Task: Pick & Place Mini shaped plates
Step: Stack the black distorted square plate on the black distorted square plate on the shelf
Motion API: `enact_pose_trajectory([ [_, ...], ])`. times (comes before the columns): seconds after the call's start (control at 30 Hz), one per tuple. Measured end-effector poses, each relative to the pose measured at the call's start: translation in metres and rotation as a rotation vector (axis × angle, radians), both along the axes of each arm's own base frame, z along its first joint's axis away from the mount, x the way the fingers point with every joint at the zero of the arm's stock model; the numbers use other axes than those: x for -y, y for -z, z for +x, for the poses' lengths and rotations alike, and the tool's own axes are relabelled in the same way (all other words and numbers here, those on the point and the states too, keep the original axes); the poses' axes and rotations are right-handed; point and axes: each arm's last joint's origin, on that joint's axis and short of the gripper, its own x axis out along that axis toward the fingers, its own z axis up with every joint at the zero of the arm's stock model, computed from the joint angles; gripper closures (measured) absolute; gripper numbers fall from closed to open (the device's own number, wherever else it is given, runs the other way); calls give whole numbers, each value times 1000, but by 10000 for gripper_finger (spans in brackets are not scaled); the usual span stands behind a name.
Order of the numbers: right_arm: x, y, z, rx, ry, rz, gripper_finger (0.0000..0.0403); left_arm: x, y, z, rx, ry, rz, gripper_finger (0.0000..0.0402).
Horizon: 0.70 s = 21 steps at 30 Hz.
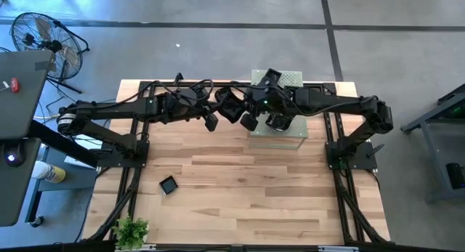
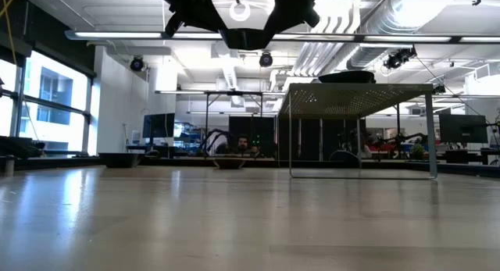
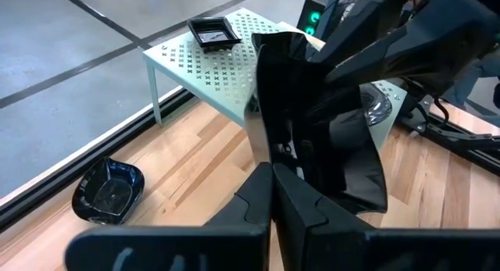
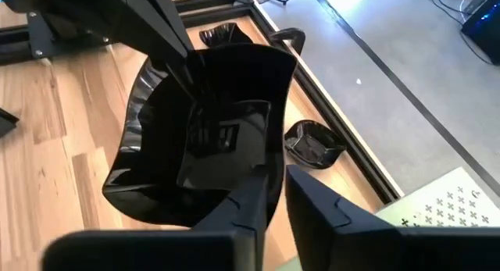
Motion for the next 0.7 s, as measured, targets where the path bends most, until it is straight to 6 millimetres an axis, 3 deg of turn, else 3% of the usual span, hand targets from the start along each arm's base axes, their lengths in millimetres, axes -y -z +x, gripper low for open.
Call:
enact_pose_trajectory([
  [0.2,0,0,0,6,0,2,397,0,-1,-1,17,-6,-27,393],
  [0.4,8,-10,-11,43,26,52,400,2,-13,-13,68,1,-27,322],
  [0.57,26,-31,-41,91,105,135,400,5,-31,-34,134,15,11,259],
  [0.7,48,-41,-79,59,212,219,399,8,-42,-49,173,64,38,257],
])
